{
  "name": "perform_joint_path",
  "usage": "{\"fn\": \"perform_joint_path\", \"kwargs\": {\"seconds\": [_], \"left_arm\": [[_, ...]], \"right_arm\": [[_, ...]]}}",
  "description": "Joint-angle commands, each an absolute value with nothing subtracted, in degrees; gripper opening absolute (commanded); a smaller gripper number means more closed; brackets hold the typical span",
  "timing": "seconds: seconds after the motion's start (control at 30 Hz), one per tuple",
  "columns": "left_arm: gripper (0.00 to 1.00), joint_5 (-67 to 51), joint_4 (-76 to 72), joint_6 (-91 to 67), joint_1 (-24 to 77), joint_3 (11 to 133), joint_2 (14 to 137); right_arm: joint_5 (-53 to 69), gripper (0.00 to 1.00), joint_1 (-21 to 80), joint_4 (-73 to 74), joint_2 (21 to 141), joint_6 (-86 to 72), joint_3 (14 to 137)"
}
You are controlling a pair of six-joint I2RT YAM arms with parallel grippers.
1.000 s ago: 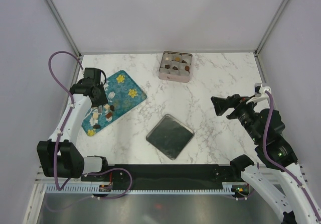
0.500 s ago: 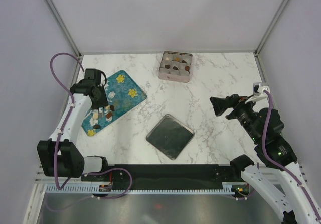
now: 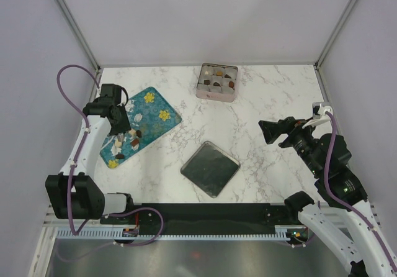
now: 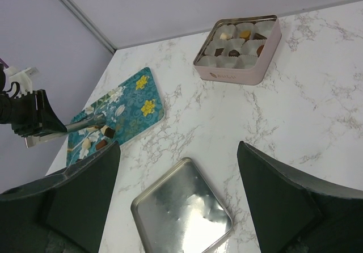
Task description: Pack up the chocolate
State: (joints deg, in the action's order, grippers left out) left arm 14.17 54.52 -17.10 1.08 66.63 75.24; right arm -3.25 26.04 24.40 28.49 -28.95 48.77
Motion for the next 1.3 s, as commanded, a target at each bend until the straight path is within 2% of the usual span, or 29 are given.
{"fn": "perform_joint_path", "kwargs": {"seconds": [0.0, 0.13, 0.43, 0.77, 1.07, 1.27], "left_arm": [[0.47, 15.4, 53.5, -16.5, 0.2, 67.9, 74.7], [0.47, 10.3, 52.5, -15.5, 0.2, 66.4, 75.3], [0.46, 8.0, 53.0, -15.1, 0.2, 65.5, 75.1], [0.38, 6.3, 54.8, -14.2, 0.2, 65.5, 75.4], [0.29, 4.0, 54.4, -14.0, 0.2, 70.7, 78.7], [0.28, 3.7, 54.1, -13.5, 0.1, 76.4, 83.0]], "right_arm": [[-2.8, 0.93, 26.4, 23.0, 28.0, -29.3, 49.0], [-3.4, 0.92, 26.4, 23.0, 28.0, -29.2, 49.0], [-3.7, 0.93, 26.7, 22.9, 28.0, -29.2, 48.6], [-3.1, 0.93, 26.5, 22.5, 28.4, -29.6, 48.3], [-3.4, 0.93, 26.6, 22.6, 28.6, -29.1, 48.8], [-4.2, 0.93, 26.5, 22.8, 28.8, -28.4, 49.2]]}}
